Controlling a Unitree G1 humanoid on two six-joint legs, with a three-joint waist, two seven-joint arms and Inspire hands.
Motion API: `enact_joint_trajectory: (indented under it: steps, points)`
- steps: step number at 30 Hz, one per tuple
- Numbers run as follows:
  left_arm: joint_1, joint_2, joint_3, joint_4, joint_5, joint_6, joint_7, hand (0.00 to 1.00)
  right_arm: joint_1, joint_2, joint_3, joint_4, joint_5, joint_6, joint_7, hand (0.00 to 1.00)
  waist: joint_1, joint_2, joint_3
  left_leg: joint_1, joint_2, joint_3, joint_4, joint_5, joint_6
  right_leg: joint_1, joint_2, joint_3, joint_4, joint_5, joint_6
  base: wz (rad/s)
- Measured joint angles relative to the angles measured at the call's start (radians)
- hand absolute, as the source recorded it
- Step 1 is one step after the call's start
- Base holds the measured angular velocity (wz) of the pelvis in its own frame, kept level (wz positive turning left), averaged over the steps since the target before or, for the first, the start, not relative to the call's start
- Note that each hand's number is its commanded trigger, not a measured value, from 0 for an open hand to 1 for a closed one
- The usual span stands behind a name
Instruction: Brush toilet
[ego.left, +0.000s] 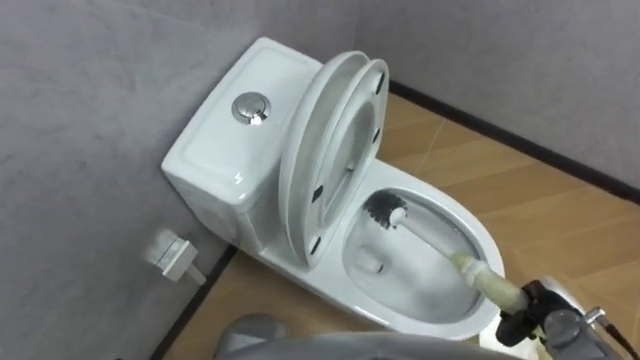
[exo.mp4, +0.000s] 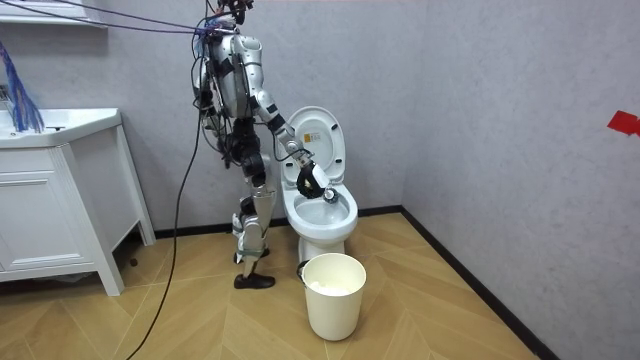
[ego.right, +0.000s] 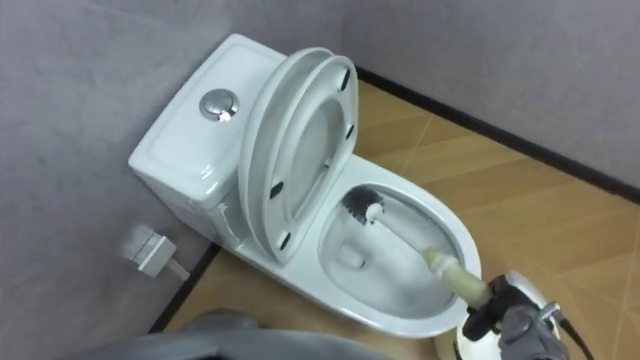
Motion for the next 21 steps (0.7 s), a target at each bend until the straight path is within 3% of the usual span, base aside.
enact_joint_trajectory:
  steps: [4,10,15,17,21]
  points:
    - [-0.019,-0.03,0.034,0.005,-0.002,0.003,-0.013,0.0,0.011,0.009,-0.002,0.005,0.028,-0.005,-0.009,1.0,-0.007,0.007,0.0018,0.002,0.0,0.001,-0.004,0.0,0.0,-0.001,0.001,0.003,-0.001,0.001,-0.001,-0.02]
    - [-0.033,-0.049,0.041,0.02,-0.073,0.008,-0.021,0.0,0.064,0.021,-0.023,0.022,0.084,-0.027,-0.052,1.0,-0.032,0.029,-0.0034,0.038,-0.003,0.013,-0.028,0.0,0.0,0.027,0.0,0.01,-0.017,-0.003,0.005,-0.03]
    - [-0.067,-0.059,0.114,0.08,-0.075,0.026,-0.043,0.0,0.101,0.054,-0.067,0.035,0.085,-0.051,-0.062,1.0,-0.045,0.024,-0.0056,0.074,0.001,0.065,-0.041,0.0,0.0,0.038,0.0,0.063,-0.018,-0.008,0.003,-0.27]
    - [-0.106,-0.058,0.127,0.101,-0.077,0.026,-0.044,0.0,0.103,0.06,-0.069,0.035,0.088,-0.052,-0.065,1.0,-0.077,0.022,-0.005,0.08,0.001,0.071,-0.041,0.0,0.0,0.039,0.0,0.078,-0.019,-0.008,0.003,-0.2]
    - [-0.165,-0.057,0.133,0.122,-0.061,0.026,-0.043,0.0,0.121,0.081,-0.087,0.034,0.072,-0.065,-0.086,1.0,-0.106,0.016,-0.0062,0.09,0.004,0.109,-0.041,0.0,0.0,0.035,0.002,0.12,-0.018,-0.008,0.003,-0.25]
